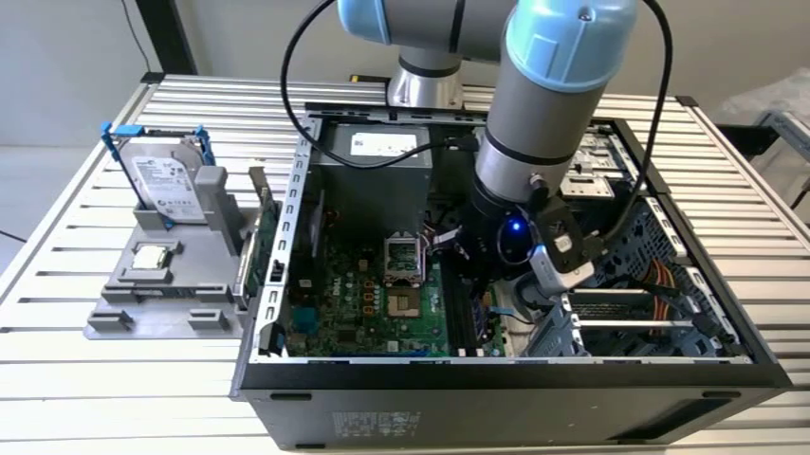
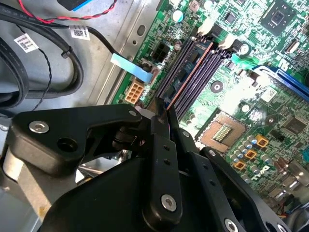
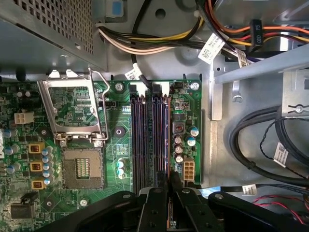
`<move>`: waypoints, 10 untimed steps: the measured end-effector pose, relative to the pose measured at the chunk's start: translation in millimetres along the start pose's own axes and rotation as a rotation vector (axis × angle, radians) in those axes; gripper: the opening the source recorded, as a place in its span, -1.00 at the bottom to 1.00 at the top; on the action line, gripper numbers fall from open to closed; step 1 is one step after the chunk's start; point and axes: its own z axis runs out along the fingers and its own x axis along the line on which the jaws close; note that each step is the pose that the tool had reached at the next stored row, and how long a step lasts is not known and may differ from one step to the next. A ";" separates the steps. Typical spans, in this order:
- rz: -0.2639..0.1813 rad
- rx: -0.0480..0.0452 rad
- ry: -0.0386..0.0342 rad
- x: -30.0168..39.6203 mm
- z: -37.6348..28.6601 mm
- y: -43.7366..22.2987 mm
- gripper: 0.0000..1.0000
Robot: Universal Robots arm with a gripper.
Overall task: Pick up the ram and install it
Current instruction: 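Insert the ram into the slot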
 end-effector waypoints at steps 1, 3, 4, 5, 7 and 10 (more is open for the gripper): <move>-0.001 -0.0001 0.0001 0.1 0.1 0.0 -1.00; -0.001 -0.0002 0.0010 0.1 0.2 0.1 -1.00; -0.001 -0.0002 0.0014 0.2 0.3 0.1 -1.00; -0.002 0.0002 0.0017 0.2 0.4 0.1 -1.00; -0.002 0.0013 0.0022 0.2 1.3 0.3 -1.00; -0.002 0.0065 0.0036 0.2 1.6 0.1 -1.00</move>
